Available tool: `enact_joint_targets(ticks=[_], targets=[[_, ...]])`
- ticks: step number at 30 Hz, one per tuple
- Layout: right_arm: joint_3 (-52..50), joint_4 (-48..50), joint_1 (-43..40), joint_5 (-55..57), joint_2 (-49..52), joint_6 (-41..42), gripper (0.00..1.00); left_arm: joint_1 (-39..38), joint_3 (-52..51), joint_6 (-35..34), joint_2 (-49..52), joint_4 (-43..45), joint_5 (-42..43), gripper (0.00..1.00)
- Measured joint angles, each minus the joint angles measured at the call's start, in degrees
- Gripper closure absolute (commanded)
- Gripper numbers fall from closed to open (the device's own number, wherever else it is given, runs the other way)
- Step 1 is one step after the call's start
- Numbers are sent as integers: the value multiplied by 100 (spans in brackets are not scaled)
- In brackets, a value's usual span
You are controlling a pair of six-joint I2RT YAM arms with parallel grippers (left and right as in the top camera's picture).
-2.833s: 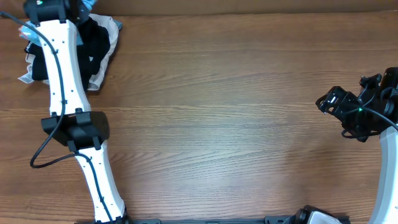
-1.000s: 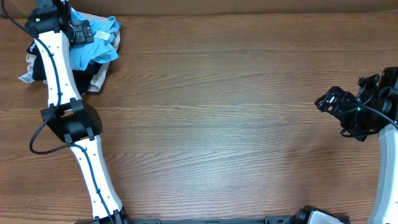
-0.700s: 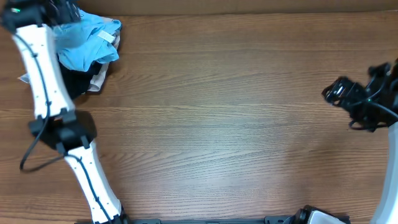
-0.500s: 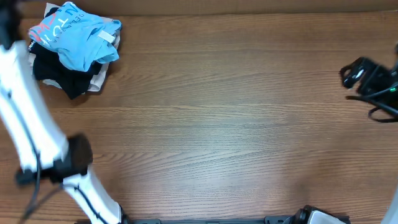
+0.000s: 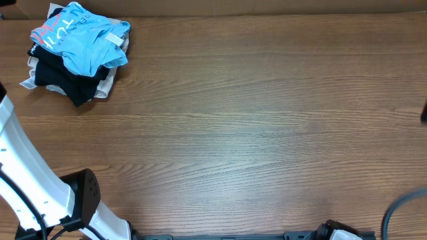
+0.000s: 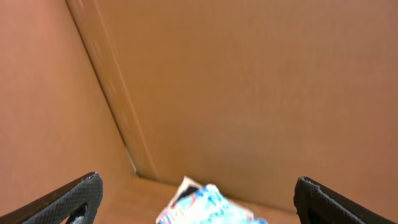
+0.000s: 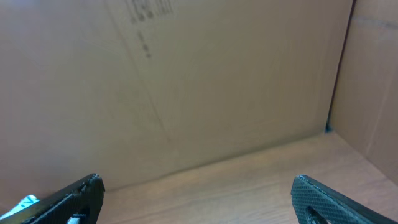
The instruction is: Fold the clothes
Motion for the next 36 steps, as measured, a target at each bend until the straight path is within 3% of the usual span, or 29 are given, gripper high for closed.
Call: enact_joint_targets(ticks=[14,18,24,36], targets=[[-50,-1519,0,415,63,-11,0,0,-11,-2,37,-2385,17,0],[-229,-1351,2,509,-2,-13,0,0,-11,-2,37,-2898,17,0],[-1991,330,380,581,-817,-11,0,0,-11,-2,37,-2916,17,0],[-7997,5222,1705,566,-3226,-9,0,0,-11,-2,37,-2916,22,0]])
